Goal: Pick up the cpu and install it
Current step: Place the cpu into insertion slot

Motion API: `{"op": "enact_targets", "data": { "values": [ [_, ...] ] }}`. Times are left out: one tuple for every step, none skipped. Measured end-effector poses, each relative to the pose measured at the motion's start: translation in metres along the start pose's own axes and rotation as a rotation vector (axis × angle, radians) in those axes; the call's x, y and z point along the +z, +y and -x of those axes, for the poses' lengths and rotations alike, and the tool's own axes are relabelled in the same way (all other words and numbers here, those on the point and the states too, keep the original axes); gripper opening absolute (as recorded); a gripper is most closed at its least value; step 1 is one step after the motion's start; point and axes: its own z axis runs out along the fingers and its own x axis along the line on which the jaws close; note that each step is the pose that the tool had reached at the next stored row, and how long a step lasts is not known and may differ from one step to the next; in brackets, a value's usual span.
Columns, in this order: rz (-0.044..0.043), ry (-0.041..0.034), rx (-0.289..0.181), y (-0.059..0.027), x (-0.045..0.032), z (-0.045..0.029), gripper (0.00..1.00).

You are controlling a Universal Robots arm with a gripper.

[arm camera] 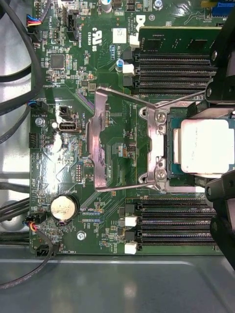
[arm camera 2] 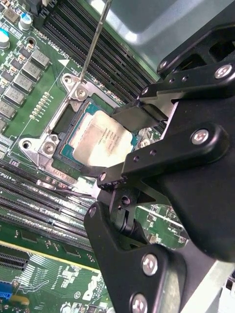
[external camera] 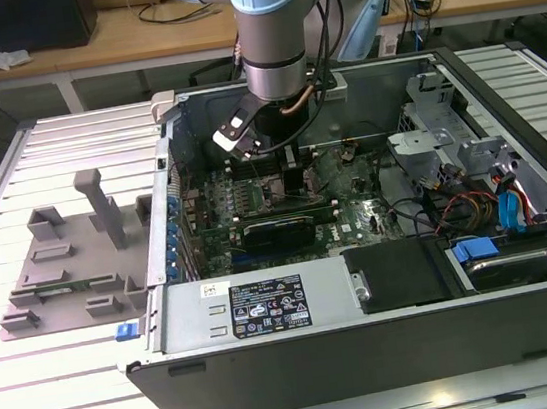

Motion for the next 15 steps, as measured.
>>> {"op": "enact_targets", "data": {
  "values": [
    [0.0, 0.0, 0.0, 0.0, 0.0, 0.0, 0.53],
    [0.0005, 0.0016, 0.0, 0.0001, 0.0003, -0.0002, 0.55],
    [0.0003, 0.0006, 0.0, 0.0001, 0.0002, -0.0001, 0.55],
    [0.0002, 0.0003, 0.0, 0.0, 0.0001, -0.0001, 0.61],
    [0.0, 0.0001, 0.0, 0.0, 0.0, 0.0, 0.61],
    [0.0, 0.0001, 0.0, 0.0, 0.0, 0.0, 0.61],
    [0.0, 0.0, 0.0, 0.0, -0.0002, 0.0, 0.61],
    [-0.0001, -0.0002, 0.0, 0.0, -0.0006, 0.0001, 0.61],
    [-0.0001, -0.0001, 0.0, 0.0, -0.0022, 0.0001, 0.61],
    [-0.0001, -0.0001, 0.0, 0.0001, -0.0038, 0.0001, 0.61],
    [0.0, 0.0, 0.0, 0.0002, -0.0072, 0.0001, 0.61],
    [0.0, 0.0001, 0.0, 0.0002, -0.0093, 0.0001, 0.61],
    [-0.0001, -0.0001, 0.0, 0.0003, -0.0113, 0.0002, 0.61],
    [0.0, -0.0002, 0.0, 0.0004, -0.0165, 0.0002, 0.61],
    [-0.0001, -0.0004, 0.0, 0.0005, -0.0189, 0.0003, 0.61]
  ]
}}
